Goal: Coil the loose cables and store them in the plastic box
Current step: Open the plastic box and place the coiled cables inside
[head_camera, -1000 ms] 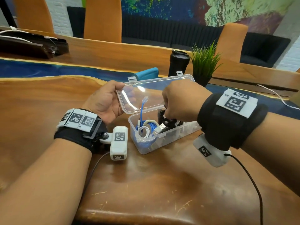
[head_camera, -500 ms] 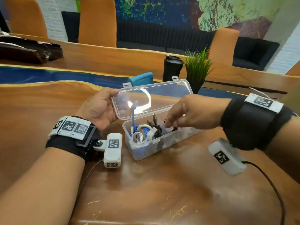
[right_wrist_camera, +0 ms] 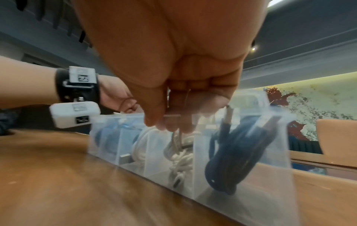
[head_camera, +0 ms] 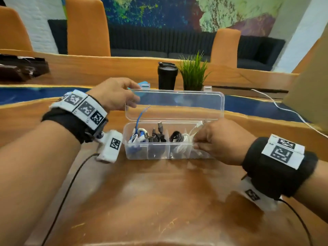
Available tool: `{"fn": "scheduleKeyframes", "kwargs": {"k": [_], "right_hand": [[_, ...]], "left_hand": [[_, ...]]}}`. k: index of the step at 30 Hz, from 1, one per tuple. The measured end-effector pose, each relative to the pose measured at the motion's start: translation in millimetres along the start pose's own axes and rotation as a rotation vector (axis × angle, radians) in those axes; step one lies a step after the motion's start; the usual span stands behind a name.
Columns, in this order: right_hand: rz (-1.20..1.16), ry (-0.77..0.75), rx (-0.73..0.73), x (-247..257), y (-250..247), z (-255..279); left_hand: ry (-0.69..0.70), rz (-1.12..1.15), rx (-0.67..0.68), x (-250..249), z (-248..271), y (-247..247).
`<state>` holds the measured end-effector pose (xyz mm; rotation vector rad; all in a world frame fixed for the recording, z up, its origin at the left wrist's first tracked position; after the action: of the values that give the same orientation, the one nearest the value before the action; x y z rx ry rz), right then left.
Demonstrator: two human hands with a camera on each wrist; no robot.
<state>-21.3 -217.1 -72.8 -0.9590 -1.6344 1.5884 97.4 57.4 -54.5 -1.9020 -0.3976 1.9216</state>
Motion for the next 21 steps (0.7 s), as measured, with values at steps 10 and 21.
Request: {"fn": "scheduleKeyframes", "kwargs": {"k": [10, 21], "right_hand": [[-0.005, 0.362, -0.286, -53, -65, 33], [-0.017, 0.198, 0.198, -35, -41, 63]], "left_hand": [[0.366, -0.706, 0.009, -52, 8, 24], [0.416, -0.938, 0.231, -18, 81, 26]]}}
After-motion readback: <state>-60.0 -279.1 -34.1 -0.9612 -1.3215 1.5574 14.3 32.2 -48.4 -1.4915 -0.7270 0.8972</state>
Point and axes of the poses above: each hand's wrist, its own z-axis away from the middle knuckle, its own y-axis out of the palm, x = y × z, the point moved 1 cm from there along -z, towards the middle knuckle, and after that the axes turned 8 degrees about -y, right-handed, at the moved point
